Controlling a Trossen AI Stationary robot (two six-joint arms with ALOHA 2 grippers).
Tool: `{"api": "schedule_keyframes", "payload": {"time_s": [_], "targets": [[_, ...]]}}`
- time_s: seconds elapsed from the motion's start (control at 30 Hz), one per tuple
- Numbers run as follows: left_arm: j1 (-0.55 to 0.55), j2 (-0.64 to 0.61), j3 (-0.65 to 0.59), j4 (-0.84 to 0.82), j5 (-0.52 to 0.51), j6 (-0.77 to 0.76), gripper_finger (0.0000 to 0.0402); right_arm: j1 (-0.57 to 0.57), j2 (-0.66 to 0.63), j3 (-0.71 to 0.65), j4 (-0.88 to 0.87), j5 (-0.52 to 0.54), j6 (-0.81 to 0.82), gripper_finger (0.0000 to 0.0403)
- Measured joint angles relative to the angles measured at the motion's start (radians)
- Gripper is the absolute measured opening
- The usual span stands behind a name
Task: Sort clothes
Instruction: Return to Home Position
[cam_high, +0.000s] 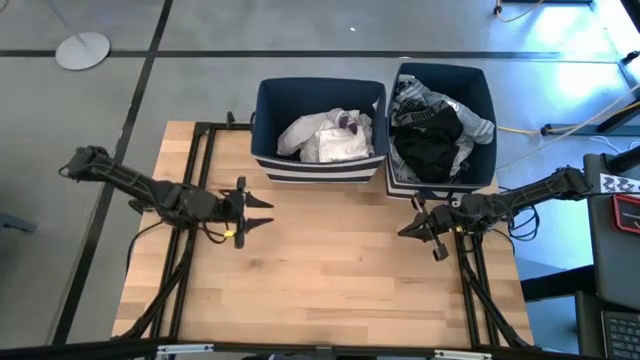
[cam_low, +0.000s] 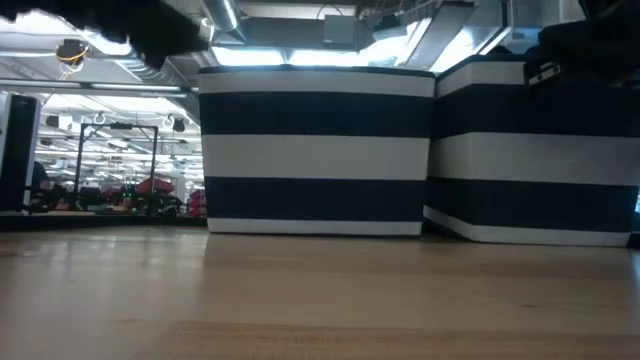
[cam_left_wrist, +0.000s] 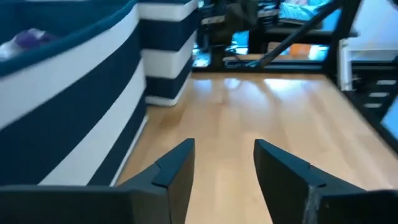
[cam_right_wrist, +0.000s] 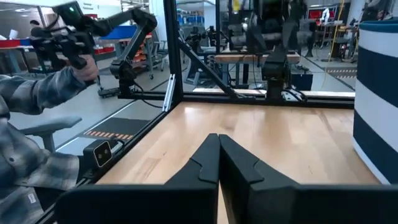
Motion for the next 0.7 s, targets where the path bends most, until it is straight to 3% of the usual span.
{"api": "schedule_keyframes", "payload": {"time_s": [0.33,0.7], "targets": [[0.178,-0.228,-0.174,0.000,0.059,-0.015,0.0117,-0.001,0.002,-0.006,0.020,0.007,-0.035,0.0007],[0.154,-0.571,-0.260,-0.119,0.057,-0.029,0.0083,-0.001,0.003,-0.006,0.018,0.035,-0.023,0.0007]]}}
